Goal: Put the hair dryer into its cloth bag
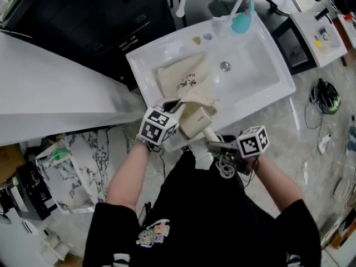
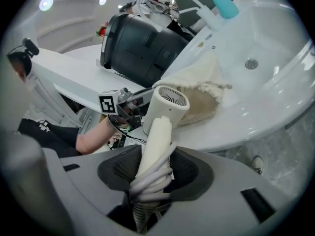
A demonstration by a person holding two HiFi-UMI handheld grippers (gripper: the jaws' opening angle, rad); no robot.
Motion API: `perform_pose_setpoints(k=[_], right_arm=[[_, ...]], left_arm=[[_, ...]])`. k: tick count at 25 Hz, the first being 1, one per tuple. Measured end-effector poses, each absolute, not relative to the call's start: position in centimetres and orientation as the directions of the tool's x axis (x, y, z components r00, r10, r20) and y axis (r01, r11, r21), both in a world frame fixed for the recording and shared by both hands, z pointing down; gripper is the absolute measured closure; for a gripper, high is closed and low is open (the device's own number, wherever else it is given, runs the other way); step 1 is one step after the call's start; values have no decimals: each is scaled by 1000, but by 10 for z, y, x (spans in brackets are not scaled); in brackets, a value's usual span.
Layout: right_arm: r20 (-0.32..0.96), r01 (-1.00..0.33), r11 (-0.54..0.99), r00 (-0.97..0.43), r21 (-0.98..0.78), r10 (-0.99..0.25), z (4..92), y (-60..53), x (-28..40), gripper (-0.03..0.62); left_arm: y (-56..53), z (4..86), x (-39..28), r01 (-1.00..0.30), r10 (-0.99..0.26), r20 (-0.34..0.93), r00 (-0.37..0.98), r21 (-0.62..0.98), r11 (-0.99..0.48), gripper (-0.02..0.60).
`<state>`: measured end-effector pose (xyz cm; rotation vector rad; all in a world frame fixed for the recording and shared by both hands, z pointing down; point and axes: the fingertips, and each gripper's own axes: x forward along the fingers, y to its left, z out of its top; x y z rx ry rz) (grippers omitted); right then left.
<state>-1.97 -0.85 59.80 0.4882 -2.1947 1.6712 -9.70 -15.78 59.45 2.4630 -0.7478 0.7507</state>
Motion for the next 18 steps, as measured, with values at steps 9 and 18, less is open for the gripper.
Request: perform_pose_setpoints(k=[9,18], right_arm=[[376,-380,120,-925,-917,-60,602,-31,-42,413],[403,-384,-140,-901,-913,-159,608,-44,-36,413]], left_arm=[[-155,591,-98,-591,-358,611,706,231,-773,546],[-143,593,-99,-564,-327,621,712,229,-793,545]])
